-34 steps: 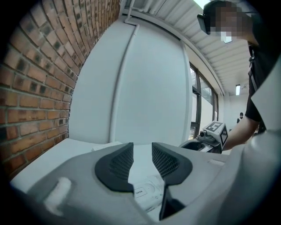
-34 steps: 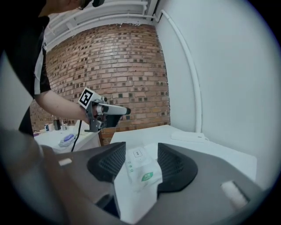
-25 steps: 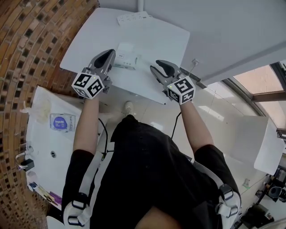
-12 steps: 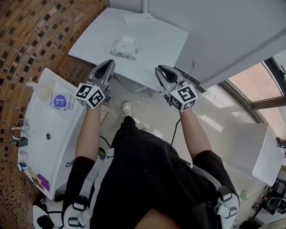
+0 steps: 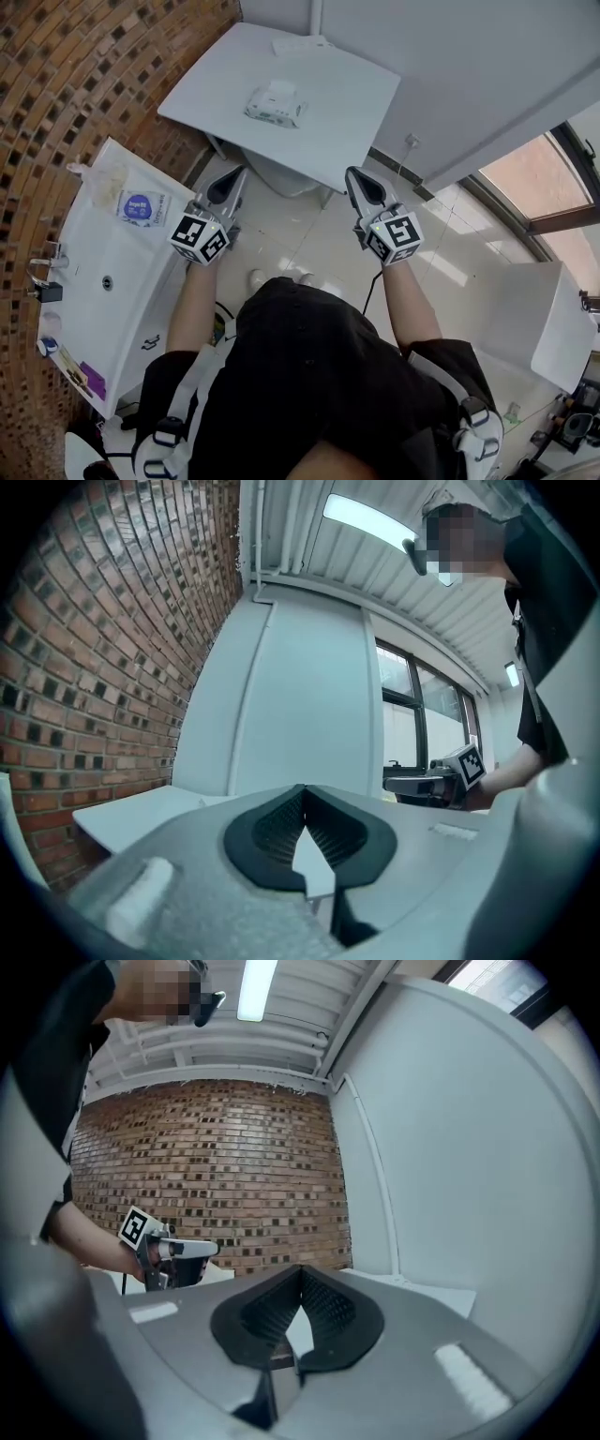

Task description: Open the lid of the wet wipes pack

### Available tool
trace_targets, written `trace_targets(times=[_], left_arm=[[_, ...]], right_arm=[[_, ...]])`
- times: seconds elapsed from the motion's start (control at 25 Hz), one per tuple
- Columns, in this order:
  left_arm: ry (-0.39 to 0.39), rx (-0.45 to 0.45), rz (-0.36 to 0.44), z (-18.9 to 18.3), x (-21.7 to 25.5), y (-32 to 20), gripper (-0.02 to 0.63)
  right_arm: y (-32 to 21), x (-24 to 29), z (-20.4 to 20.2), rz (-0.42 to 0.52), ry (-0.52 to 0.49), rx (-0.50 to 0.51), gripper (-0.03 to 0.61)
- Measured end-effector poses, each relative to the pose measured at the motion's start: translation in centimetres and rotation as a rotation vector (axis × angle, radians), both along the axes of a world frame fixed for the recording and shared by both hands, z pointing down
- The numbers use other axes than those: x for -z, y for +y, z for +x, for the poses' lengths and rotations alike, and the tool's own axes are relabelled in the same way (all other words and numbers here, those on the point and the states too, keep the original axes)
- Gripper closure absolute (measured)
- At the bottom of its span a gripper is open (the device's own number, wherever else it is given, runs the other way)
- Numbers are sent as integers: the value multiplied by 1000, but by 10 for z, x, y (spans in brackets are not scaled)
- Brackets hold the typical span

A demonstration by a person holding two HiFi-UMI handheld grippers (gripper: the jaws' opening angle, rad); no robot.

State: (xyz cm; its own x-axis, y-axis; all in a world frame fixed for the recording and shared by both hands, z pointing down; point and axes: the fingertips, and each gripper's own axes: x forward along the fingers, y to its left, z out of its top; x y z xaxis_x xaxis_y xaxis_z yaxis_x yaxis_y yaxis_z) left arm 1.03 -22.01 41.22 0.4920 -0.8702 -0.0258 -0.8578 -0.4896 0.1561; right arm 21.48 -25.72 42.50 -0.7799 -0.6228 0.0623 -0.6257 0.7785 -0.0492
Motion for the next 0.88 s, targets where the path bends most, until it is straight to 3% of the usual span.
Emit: trace_targets(times=[0.4, 0.88], left_arm=[[-26, -34, 2, -21, 0, 13, 612], [-11, -51, 23, -35, 9, 9, 612]], right_arm=[[10, -2, -45, 19, 28, -26, 573], [4, 10, -64, 46, 37, -7, 572]])
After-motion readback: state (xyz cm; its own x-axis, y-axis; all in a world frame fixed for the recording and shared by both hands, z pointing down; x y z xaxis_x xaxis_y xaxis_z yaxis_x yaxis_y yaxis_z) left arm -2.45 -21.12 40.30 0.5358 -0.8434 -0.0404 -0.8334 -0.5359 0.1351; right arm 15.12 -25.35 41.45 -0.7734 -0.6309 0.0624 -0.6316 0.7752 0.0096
